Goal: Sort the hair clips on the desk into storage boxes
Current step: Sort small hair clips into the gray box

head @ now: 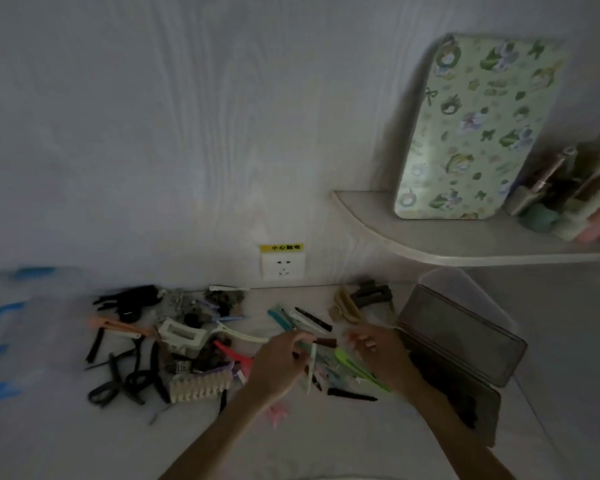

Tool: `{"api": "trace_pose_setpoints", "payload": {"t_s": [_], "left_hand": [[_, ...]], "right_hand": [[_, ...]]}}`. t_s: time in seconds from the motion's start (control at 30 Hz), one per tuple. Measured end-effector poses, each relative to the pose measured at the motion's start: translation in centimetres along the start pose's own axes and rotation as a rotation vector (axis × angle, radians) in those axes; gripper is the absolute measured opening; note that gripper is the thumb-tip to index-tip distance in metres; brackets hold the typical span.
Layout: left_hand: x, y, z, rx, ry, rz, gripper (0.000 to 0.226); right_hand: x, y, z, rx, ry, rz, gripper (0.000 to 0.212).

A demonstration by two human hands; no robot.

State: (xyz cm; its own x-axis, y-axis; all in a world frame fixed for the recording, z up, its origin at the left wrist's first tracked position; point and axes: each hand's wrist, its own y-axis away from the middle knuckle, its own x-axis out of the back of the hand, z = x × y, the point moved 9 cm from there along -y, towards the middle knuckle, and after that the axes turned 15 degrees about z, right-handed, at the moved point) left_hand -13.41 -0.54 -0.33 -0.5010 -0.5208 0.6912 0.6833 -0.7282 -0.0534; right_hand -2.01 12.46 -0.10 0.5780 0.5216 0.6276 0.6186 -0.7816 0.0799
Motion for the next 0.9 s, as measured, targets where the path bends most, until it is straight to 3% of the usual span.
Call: {"api": "trace_pose_setpoints", "payload": {"t_s": [0.07, 0.17, 0.23, 0.27, 0.37, 0.43, 0.67, 0.77, 0.9], "left_hand": [[3.4, 0.2, -3.6, 0.078, -0.042, 0.084, 0.027], [8.0, 0.7, -8.2, 0.189, -0.13, 0.209, 0.025], [10.5, 1.0, -10.6, 0.203, -0.198, 0.277, 0.028], [11.5, 1.0, -11.3, 0.167, -0.261, 0.303, 0.032], [12.9, 1.1, -13.3, 0.127, -0.385, 0.286, 0.04], [13.4, 0.8, -14.0, 0.165, -0.406, 0.278, 0.029], [14.0, -2.4, -13.7, 0.149, -0.365, 0.319, 0.019], [11.9, -4.5, -14.0, 0.103, -0.32, 0.209, 0.026], [9.5, -6.3, -13.6, 0.052, -0.505, 0.069, 0.038]], "right_hand": [[-4.7, -1.1, -2.9, 0.075, 0.003, -0.073, 0.053], [-10.4, -1.4, -7.5, 0.233, 0.06, -0.161, 0.03], [-13.7, -2.0, -9.8, 0.323, 0.096, -0.167, 0.044], [-15.1, -2.4, -10.7, 0.353, 0.11, -0.16, 0.041], [-18.8, -3.3, -13.6, 0.453, 0.186, -0.167, 0.041], [-20.7, -3.7, -14.6, 0.513, 0.218, -0.181, 0.045], [-21.8, -4.7, -12.9, 0.446, 0.193, -0.192, 0.029], [-21.3, -5.6, -11.7, 0.388, 0.21, -0.197, 0.03], [-21.1, -6.1, -10.7, 0.362, 0.251, -0.185, 0.03]]}}
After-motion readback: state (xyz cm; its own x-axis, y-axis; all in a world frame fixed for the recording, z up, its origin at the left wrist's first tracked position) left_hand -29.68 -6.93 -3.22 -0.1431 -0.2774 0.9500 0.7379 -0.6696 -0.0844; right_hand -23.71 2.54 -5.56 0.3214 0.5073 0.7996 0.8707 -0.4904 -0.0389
